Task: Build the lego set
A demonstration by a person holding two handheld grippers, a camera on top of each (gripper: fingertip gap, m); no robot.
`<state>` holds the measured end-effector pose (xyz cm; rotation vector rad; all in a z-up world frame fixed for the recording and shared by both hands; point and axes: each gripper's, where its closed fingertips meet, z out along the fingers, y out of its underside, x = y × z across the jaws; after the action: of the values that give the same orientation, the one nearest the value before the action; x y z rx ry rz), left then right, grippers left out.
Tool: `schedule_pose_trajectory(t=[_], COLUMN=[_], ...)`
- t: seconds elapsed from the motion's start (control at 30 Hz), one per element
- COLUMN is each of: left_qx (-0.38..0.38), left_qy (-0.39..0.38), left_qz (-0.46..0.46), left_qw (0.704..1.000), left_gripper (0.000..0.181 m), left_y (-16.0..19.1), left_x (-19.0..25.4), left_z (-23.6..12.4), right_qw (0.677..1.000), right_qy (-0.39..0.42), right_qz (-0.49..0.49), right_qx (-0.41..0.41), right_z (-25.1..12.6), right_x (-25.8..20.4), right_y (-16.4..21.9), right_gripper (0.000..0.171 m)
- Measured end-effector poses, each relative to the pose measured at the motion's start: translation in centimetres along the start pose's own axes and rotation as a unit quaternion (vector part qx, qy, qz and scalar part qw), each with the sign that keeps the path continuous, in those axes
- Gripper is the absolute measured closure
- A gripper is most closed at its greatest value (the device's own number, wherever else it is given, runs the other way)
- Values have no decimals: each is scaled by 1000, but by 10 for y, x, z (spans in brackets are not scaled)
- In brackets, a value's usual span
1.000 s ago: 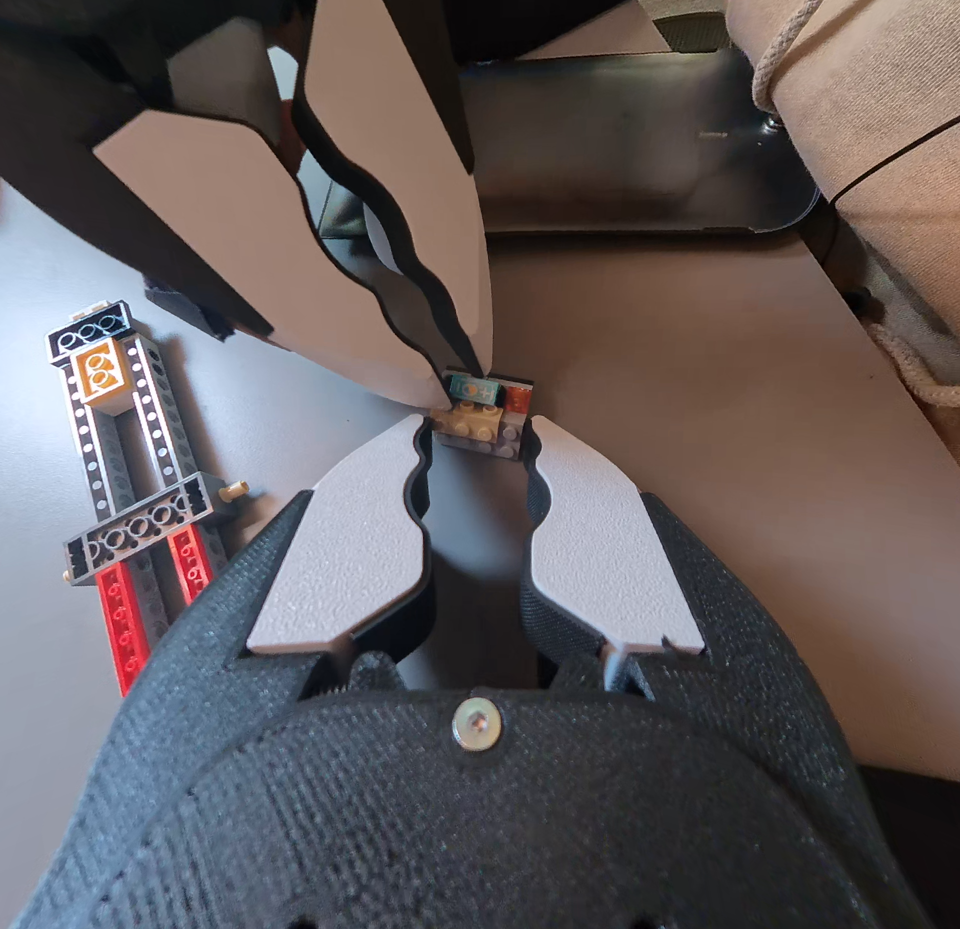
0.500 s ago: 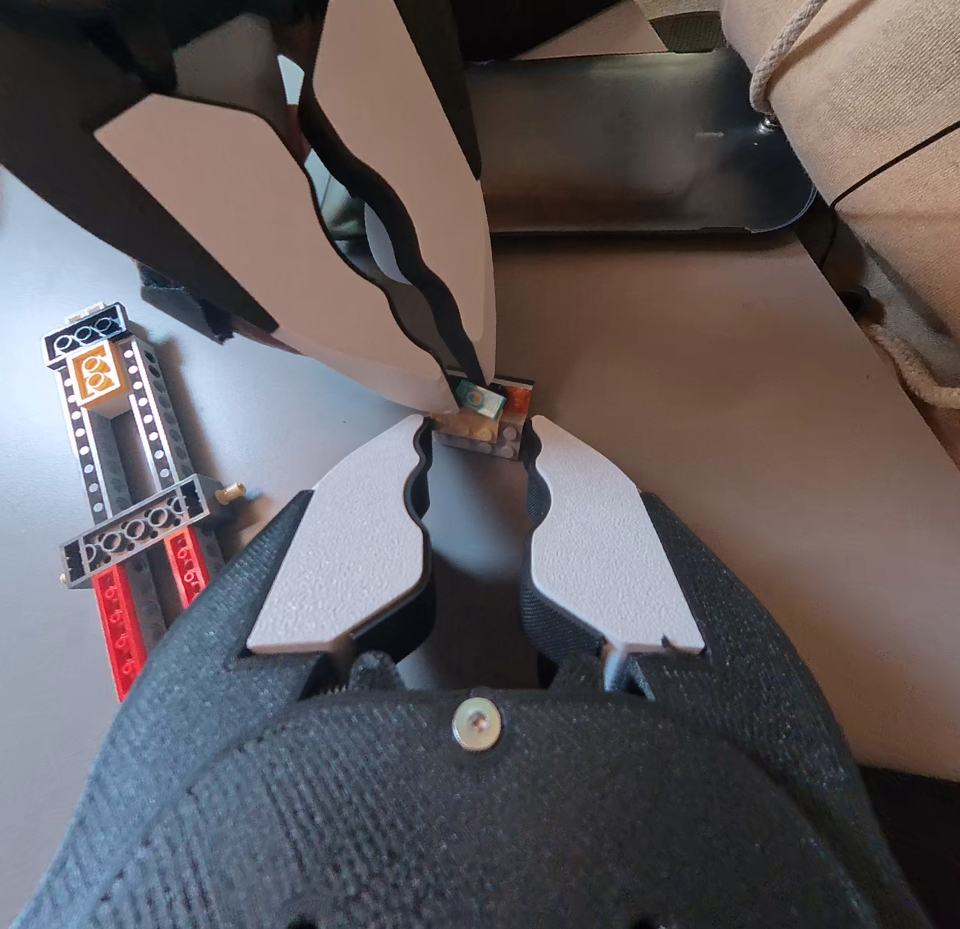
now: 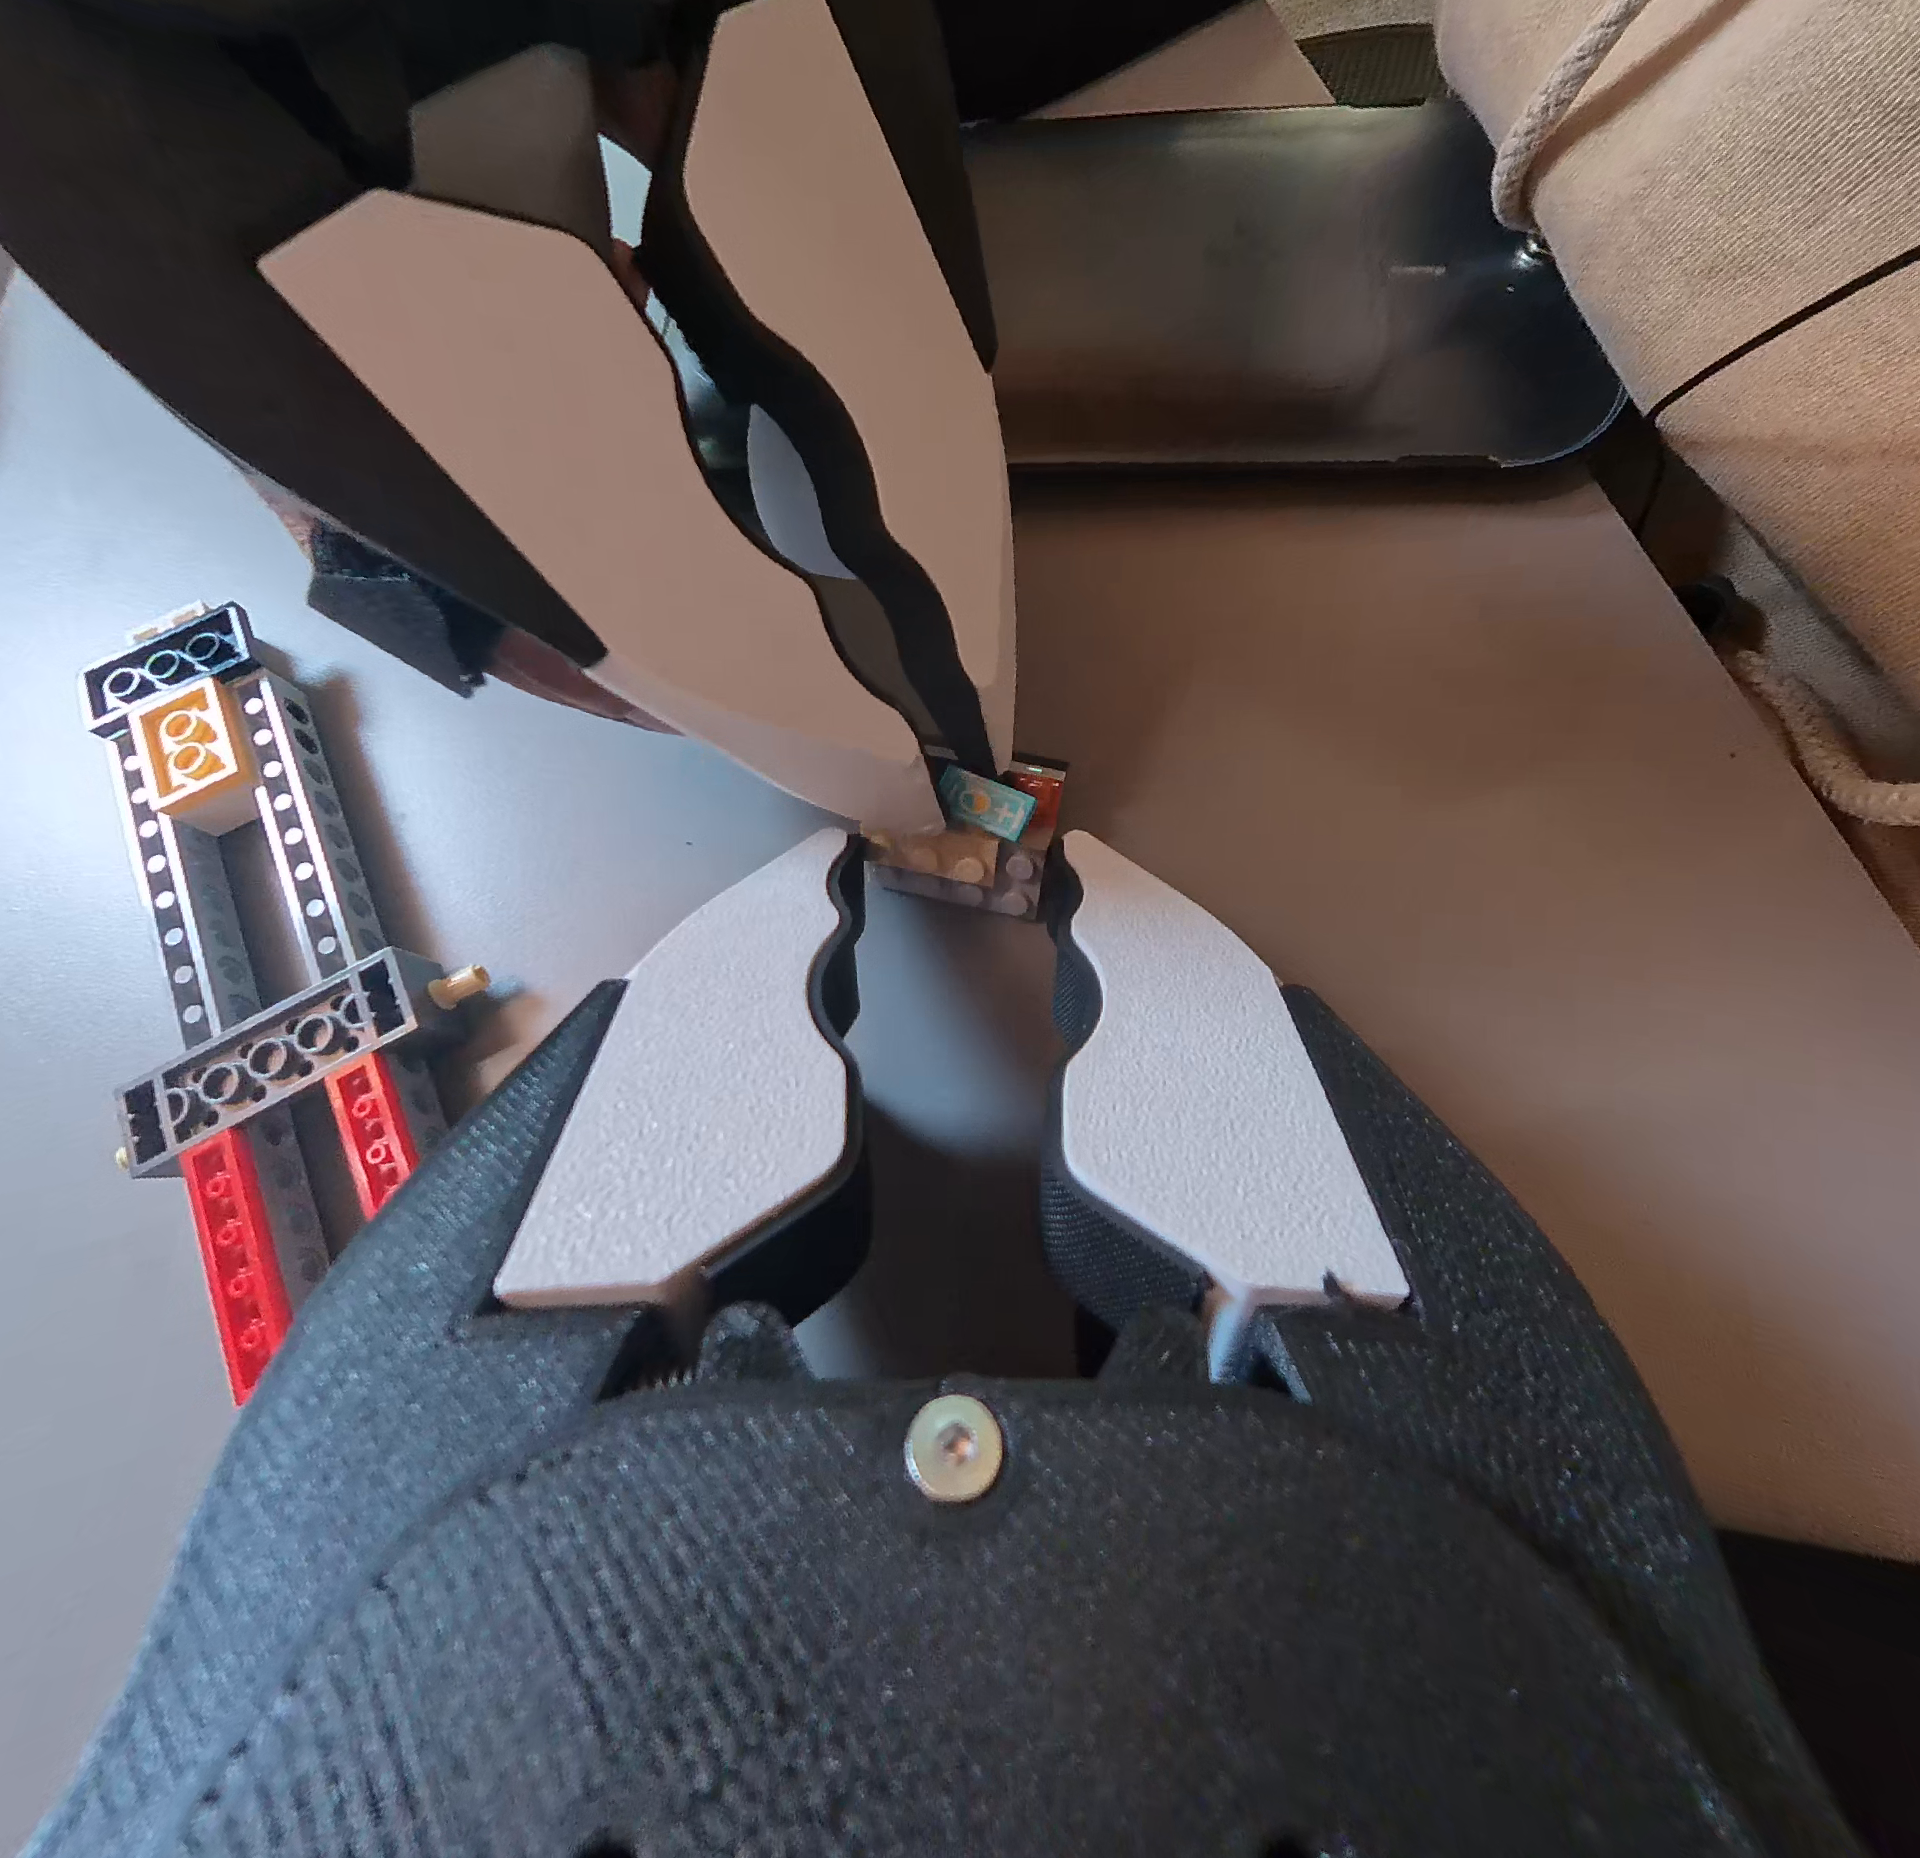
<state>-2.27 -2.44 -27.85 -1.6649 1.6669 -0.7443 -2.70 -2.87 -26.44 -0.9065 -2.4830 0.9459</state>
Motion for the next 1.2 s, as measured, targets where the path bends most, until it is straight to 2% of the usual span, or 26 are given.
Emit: schedule_pose_trajectory(t=[0.7,1.2], left_qx=[0,-9], left_qy=[1,-6], left_qz=[0,20], left_qw=[1000,1000], left_gripper=[147,147], left_y=[0,-1], left_x=[0,0], left_z=[0,2], right_qw=[1000,999], right_qy=[15,-22], right_qz=[-12,31], right_qx=[-13,14], right_z=[-4,-2], right_x=[4,0], right_y=[2,1], right_gripper=[159,162])
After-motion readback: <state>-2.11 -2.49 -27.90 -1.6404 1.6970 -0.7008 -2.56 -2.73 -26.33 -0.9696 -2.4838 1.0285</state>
